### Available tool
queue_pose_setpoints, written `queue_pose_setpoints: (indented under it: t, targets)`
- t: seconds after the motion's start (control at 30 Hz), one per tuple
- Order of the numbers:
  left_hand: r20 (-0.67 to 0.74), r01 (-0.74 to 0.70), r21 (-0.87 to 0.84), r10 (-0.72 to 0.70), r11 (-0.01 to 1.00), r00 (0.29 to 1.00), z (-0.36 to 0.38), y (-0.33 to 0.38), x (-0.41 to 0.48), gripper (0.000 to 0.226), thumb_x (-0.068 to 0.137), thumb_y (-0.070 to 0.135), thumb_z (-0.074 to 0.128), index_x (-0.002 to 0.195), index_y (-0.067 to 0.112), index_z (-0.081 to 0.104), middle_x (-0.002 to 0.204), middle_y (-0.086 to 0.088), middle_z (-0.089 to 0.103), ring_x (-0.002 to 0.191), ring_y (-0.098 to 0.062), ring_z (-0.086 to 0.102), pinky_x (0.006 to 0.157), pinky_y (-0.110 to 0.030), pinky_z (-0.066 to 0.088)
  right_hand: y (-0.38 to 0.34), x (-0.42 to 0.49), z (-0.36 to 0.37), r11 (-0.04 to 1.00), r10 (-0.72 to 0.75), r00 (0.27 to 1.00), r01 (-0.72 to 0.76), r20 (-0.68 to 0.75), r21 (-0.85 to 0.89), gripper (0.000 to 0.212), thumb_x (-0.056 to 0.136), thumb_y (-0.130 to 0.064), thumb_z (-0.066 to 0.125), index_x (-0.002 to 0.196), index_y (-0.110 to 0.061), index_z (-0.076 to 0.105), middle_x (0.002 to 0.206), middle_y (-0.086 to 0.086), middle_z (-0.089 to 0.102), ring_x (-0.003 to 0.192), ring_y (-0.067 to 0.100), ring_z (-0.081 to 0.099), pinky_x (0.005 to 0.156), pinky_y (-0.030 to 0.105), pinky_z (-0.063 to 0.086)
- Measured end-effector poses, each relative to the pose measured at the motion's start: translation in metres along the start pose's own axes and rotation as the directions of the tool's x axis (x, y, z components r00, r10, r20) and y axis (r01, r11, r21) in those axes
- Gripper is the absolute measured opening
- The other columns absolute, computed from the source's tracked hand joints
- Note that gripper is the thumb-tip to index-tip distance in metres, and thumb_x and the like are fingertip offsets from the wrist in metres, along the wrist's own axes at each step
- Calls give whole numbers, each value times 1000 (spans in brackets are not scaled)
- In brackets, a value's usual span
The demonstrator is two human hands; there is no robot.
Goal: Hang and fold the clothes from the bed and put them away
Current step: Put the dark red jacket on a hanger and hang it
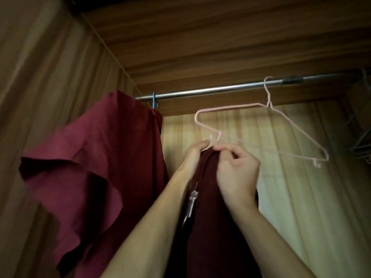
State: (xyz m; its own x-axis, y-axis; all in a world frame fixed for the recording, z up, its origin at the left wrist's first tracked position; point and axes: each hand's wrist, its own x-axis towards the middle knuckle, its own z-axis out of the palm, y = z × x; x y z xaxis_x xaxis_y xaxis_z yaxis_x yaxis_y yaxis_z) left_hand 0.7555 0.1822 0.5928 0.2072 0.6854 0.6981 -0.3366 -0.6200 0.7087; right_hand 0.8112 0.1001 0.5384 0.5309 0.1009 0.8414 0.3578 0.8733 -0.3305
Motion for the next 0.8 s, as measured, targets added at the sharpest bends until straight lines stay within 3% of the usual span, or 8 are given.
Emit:
queue_pose_setpoints:
  t: [0.13, 0.23, 0.3, 0.37, 0.43, 0.5, 0.63, 0.8]
  targets:
    - [-50, 123, 46, -121, 991, 991, -19, -46, -25, 75, 58, 45, 75, 126, 15, 63, 116, -5, 71, 103, -17, 68, 94, -33, 51, 18, -6, -21, 994, 108, 994, -108, 8, -11, 37, 88, -2, 50, 74, -26, 74, 80, -16, 73, 84, -5, 66, 75, 5, 46]
    - [-367, 238, 224, -145, 945, 919, -38, -88, -51, 54, 86, 46, 60, 133, 20, 54, 130, -7, 61, 118, -25, 58, 106, -41, 42, 27, -35, -23, 986, 161, 985, -157, 58, -63, 34, 88, -2, 50, 80, -22, 76, 77, -15, 72, 69, -4, 62, 66, 7, 47]
    - [-567, 470, 286, -248, 835, 785, -55, -120, -81, 72, 86, 65, 44, 141, 18, 46, 139, -14, 52, 129, -34, 49, 111, -44, 34, 31, -51, -24, 979, 191, 978, -184, 83, -85, 33, 87, -1, 50, 82, -20, 77, 74, -15, 71, 63, -3, 58, 60, 5, 43]
    - [-506, 549, 60, -449, 834, 737, -74, -162, -106, 110, 61, 88, 37, 140, 13, 51, 137, -16, 57, 124, -35, 56, 108, -43, 42, 34, -64, -28, 973, 214, 972, -203, 102, -110, 34, 87, -1, 49, 81, -21, 76, 73, -15, 69, 61, -3, 56, 58, 4, 41]
    - [-324, 593, -117, -595, 797, 736, -100, -219, -121, 116, 46, 91, 38, 130, 16, 63, 124, -15, 68, 112, -31, 65, 104, -44, 49, 38, -80, -33, 963, 248, 961, -231, 123, -136, 34, 87, -2, 49, 82, -21, 77, 67, -8, 66, 58, 5, 51, 51, 12, 40]
    - [-291, 611, -157, -628, 776, 722, -119, -261, -138, 95, 72, 83, 43, 130, 10, 63, 126, -18, 66, 109, -28, 64, 103, -37, 47, 40, -94, -40, 957, 267, 953, -246, 142, -152, 34, 88, -1, 49, 83, -20, 76, 63, 0, 58, 53, 12, 42, 44, 19, 32]
    - [-499, 683, 108, -555, 723, 666, -122, -254, -198, 68, 101, 48, 41, 145, -4, 41, 149, -22, 44, 136, -34, 45, 113, -34, 33, 37, -103, -63, 947, 274, 958, -254, 80, -199, 33, 88, -3, 51, 81, -24, 75, 51, -8, 49, 47, 8, 36, 45, 21, 29]
    - [-448, 702, 126, -591, 701, 671, -138, -274, -225, 91, 87, 64, 58, 152, 7, 32, 157, -12, 35, 144, -29, 35, 118, -35, 27, 17, -97, -90, 950, 228, 974, -220, 9, -222, 31, 86, -9, 51, 77, -27, 75, 66, 9, 46, 59, 22, 37, 53, 29, 28]
